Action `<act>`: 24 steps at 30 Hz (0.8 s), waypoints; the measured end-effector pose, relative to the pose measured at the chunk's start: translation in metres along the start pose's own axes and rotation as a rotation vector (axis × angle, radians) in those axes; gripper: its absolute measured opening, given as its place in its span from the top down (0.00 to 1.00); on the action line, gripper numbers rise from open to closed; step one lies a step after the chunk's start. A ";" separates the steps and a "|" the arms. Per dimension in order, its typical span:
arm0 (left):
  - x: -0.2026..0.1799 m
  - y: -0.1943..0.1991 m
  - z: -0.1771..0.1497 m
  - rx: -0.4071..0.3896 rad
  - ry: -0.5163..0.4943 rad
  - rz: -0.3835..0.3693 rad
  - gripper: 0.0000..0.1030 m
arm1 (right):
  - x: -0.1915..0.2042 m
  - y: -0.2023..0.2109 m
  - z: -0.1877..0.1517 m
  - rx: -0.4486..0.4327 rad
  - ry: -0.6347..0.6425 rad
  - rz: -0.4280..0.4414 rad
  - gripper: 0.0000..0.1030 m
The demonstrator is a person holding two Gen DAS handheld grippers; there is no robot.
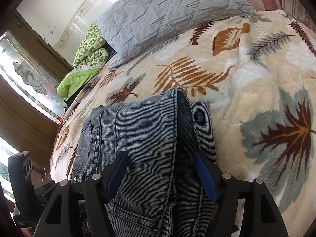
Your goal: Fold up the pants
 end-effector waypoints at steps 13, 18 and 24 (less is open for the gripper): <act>0.003 -0.004 -0.005 0.009 0.044 -0.030 0.00 | 0.001 -0.001 0.000 -0.003 0.033 -0.017 0.28; 0.001 -0.001 -0.003 -0.009 0.011 0.006 0.00 | 0.002 -0.001 -0.002 -0.005 0.045 -0.023 0.27; 0.003 -0.002 -0.006 -0.005 0.020 -0.007 0.00 | 0.003 -0.002 -0.003 -0.006 0.055 -0.028 0.27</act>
Point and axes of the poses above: each gripper's, at about its wrist camera, not at the fingertips, and y roughly against the way its jaws point, x to its left, z to its top, the point moved 10 cm from there along -y, roughly the way its jaws point, and after that the axes turned 5 degrees about -y, right-handed, at the moved point
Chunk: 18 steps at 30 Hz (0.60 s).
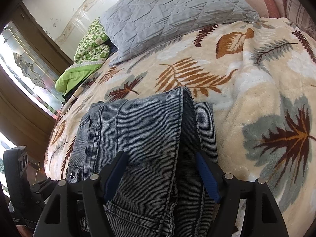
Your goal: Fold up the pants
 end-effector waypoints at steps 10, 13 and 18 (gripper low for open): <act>0.003 0.020 0.018 -0.054 -0.027 0.070 0.00 | -0.004 0.007 0.004 -0.018 -0.044 0.018 0.27; 0.011 0.028 0.027 -0.081 -0.028 0.105 0.00 | -0.014 0.013 0.010 -0.053 -0.082 -0.002 0.27; 0.023 0.015 0.025 -0.037 0.002 0.093 0.00 | -0.022 0.015 0.014 -0.058 -0.130 0.011 0.27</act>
Point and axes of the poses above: each gripper's, at about its wrist camera, not at the fingertips, and y roughly against the way its jaws point, x to its left, z to its top, the point moved 10 cm from there along -y, roughly the way its jaws point, and after that the axes turned 5 degrees about -y, right-handed, at the moved point
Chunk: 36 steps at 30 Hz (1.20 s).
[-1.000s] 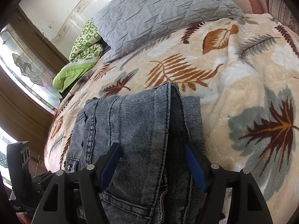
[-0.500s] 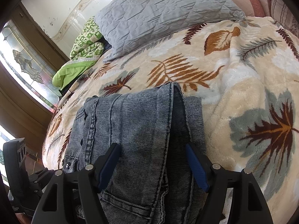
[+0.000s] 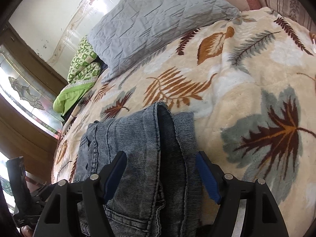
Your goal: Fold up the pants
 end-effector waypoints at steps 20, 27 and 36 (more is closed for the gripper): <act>0.037 0.026 0.015 -0.064 0.044 -0.031 0.00 | -0.026 0.002 0.002 0.105 -0.109 0.066 0.26; 0.052 0.007 -0.004 0.021 0.098 -0.137 0.00 | -0.063 0.020 0.002 0.168 -0.294 0.232 0.27; 0.018 -0.018 -0.002 0.083 0.060 -0.336 0.00 | -0.047 0.010 -0.005 0.223 -0.255 0.269 0.27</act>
Point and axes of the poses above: each gripper's, at about its wrist camera, not at the fingertips, and y roughly against the way its jaws point, x to its left, z to its top, the point moved 10 cm from there along -y, roughly the way its jaws point, and after that the axes turned 5 degrees about -y, right-handed, at the moved point
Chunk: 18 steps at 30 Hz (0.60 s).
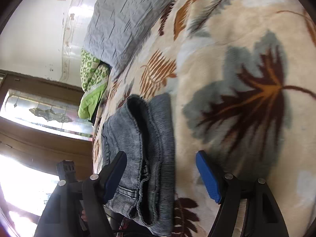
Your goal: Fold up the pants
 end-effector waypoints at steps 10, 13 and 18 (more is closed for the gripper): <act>-0.035 -0.022 0.022 -0.004 -0.074 -0.085 0.08 | 0.037 -0.037 -0.014 0.063 0.112 0.020 0.36; -0.037 -0.024 0.026 -0.023 -0.081 -0.072 0.15 | 0.039 -0.043 -0.019 0.063 0.157 -0.013 0.53; -0.033 -0.017 0.029 -0.057 -0.046 -0.099 0.35 | 0.026 -0.043 -0.016 0.045 0.128 -0.057 0.74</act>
Point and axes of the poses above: each gripper's, at about its wrist camera, not at the fingertips, and y roughly against the way its jaws point, x to its left, z to its top, the point moved 10 cm from there along -y, roughly the way its jaws point, and after that the axes turned 5 degrees about -y, right-handed, at the moved point
